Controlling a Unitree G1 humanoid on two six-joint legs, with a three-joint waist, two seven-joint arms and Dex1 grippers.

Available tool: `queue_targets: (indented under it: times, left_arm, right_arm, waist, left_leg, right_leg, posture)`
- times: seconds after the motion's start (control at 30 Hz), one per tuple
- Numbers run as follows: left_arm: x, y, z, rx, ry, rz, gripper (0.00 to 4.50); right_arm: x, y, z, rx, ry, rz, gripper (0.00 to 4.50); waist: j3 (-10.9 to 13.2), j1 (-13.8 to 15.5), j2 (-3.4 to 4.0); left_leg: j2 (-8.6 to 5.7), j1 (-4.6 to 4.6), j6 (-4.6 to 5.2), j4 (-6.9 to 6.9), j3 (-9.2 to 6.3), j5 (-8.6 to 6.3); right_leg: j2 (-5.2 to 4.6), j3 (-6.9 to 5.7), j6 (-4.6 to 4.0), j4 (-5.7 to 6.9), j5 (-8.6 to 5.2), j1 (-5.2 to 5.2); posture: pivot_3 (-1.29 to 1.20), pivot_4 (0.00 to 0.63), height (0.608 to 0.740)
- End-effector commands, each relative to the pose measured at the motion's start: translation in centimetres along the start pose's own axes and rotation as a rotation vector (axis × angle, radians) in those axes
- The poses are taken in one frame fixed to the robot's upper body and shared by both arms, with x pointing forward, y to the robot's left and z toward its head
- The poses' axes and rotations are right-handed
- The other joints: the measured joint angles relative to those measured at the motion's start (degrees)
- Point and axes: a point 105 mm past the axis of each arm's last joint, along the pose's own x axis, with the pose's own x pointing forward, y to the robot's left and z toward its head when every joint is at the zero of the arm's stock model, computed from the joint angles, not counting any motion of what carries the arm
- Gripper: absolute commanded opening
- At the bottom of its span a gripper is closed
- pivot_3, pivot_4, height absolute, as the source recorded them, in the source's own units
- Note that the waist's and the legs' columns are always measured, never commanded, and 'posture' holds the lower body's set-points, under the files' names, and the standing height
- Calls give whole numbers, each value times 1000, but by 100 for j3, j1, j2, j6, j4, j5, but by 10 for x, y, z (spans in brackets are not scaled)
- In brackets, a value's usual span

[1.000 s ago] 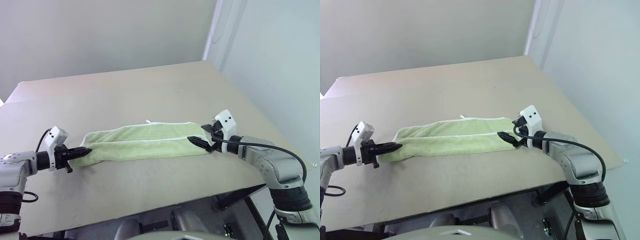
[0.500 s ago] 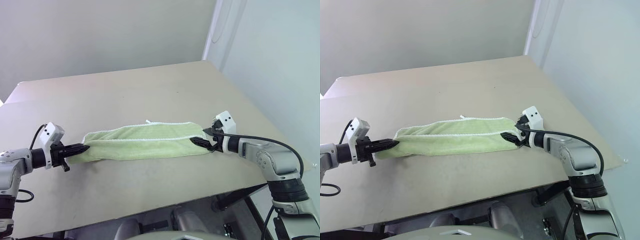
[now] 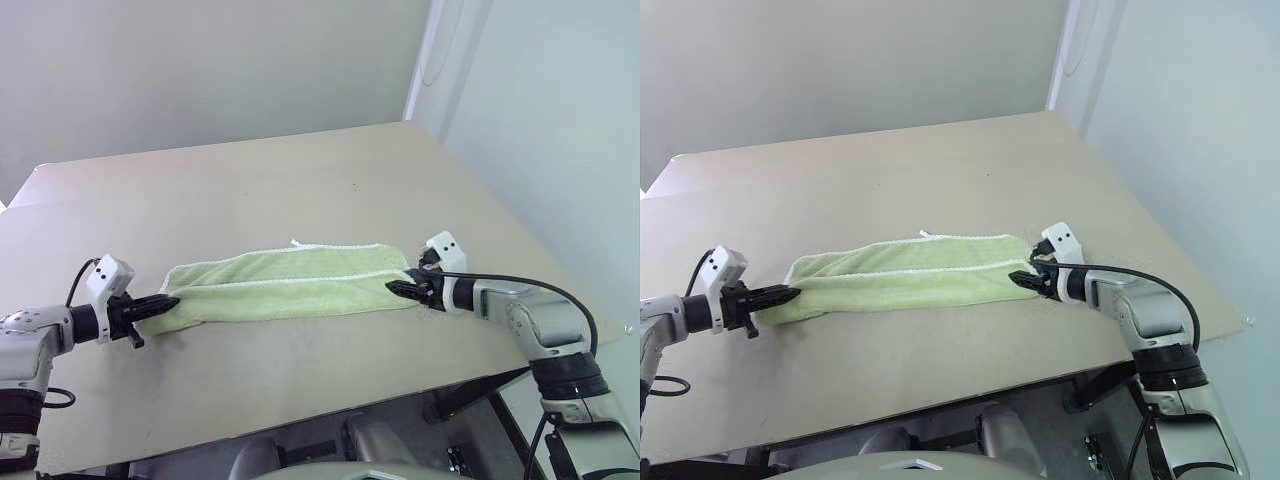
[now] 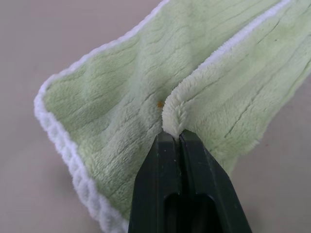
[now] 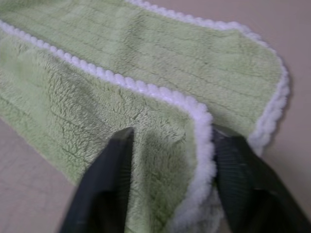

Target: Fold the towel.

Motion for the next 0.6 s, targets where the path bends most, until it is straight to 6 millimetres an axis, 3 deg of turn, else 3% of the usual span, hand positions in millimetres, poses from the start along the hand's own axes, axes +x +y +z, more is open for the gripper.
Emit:
queue_targets:
  times: [0.03, 0.1, 0.13, 0.37, 0.47, 0.6]
  left_arm:
    - [0, 4, 10, 39, -23, 5, 0]
    - [1, 5, 12, 38, -30, 7, 0]
    - [1, 5, 14, 38, -33, 9, 0]
    - [4, 8, 47, 46, -154, 36, 0]
    - [7, 14, 68, 60, -243, 94, 0]
    - [13, 39, 114, 98, -408, 268, 0]
  right_arm:
    - [-4, 6, 16, -66, -57, 17, 925]
    - [-7, 5, 19, -80, -75, 9, 141]
    - [-8, 4, 21, -88, -82, 6, 37]
    - [-22, -3, 48, -141, -198, -56, 37]
    - [-31, -12, 75, -156, -309, -126, 37]
    - [-39, -33, 128, -159, -487, -279, 37]
  waist:
    - [0, 4, 0]
    - [0, 4, 0]
    - [0, 3, 0]
    - [0, 17, 0]
    - [0, 24, 0]
    - [0, 21, -1]
  left_leg:
    - [0, 0, 0, 0, 0, 0]
    - [0, 0, 0, 0, 0, 0]
    - [0, 0, 0, 0, 0, 0]
    - [0, 0, 0, 1, 0, 0]
    - [0, 0, 0, 3, -1, 0]
    - [-1, 1, 0, 11, -3, 0]
  right_leg:
    - [0, 0, 0, 0, 0, 0]
    - [0, 0, 0, 0, 0, 0]
    - [0, 0, 0, 1, 0, 0]
    - [0, 0, 1, 2, 1, 0]
    - [0, 0, 2, 3, 2, 1]
    - [1, 0, 5, 8, 5, 4]
  posture:
    - [0, 0, 740]
    - [0, 0, 740]
    - [0, 0, 740]
    - [0, 0, 740]
    - [0, 0, 740]
    - [0, 0, 740]
